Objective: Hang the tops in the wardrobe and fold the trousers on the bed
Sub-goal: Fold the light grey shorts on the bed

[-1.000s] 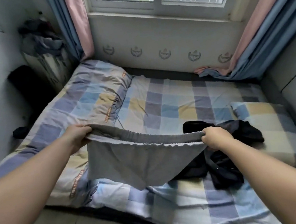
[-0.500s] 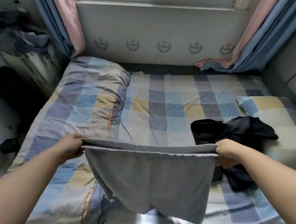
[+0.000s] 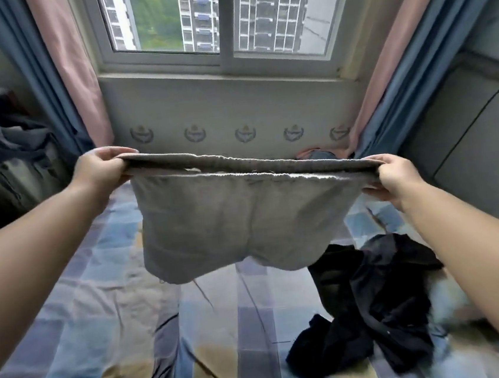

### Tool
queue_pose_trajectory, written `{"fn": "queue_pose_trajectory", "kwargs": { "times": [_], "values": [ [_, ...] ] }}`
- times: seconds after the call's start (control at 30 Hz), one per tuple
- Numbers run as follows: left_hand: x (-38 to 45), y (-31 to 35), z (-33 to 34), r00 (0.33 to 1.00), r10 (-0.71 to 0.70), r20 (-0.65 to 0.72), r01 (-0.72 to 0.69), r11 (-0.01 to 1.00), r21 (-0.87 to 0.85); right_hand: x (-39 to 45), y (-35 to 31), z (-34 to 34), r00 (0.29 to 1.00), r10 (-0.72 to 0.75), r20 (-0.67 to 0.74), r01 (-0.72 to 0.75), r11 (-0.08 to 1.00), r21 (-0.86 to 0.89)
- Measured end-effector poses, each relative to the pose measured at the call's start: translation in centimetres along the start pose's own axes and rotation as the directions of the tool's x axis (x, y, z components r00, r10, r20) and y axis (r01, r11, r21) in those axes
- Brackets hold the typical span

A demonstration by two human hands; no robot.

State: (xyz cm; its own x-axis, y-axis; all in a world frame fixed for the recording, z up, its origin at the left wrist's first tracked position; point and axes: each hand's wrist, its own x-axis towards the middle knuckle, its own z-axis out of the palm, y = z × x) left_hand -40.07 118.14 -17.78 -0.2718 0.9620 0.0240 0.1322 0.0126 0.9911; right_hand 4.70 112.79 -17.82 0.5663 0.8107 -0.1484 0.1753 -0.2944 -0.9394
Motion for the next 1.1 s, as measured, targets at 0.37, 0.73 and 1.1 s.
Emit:
{"fn": "queue_pose_trajectory", "kwargs": {
  "times": [0.37,0.73,1.1],
  "values": [
    [-11.4,-27.7,2.1,0.903,-0.362,0.231,0.151,0.77,0.62,-4.5,28.8,2.0,0.933,0.216,0.289,0.086,0.645,-0.759],
    [-26.3,-48.8,3.4,0.739,-0.583,0.339,0.023,0.523,0.852,-11.7,52.3,3.4,0.726,0.556,0.405,0.232,0.356,-0.905],
    [-32.2,-53.6,5.5,0.14,-0.964,0.228,-0.316,0.175,0.932,-13.1,57.8,4.5,0.322,0.908,0.268,0.566,0.042,-0.823]
  ]
}}
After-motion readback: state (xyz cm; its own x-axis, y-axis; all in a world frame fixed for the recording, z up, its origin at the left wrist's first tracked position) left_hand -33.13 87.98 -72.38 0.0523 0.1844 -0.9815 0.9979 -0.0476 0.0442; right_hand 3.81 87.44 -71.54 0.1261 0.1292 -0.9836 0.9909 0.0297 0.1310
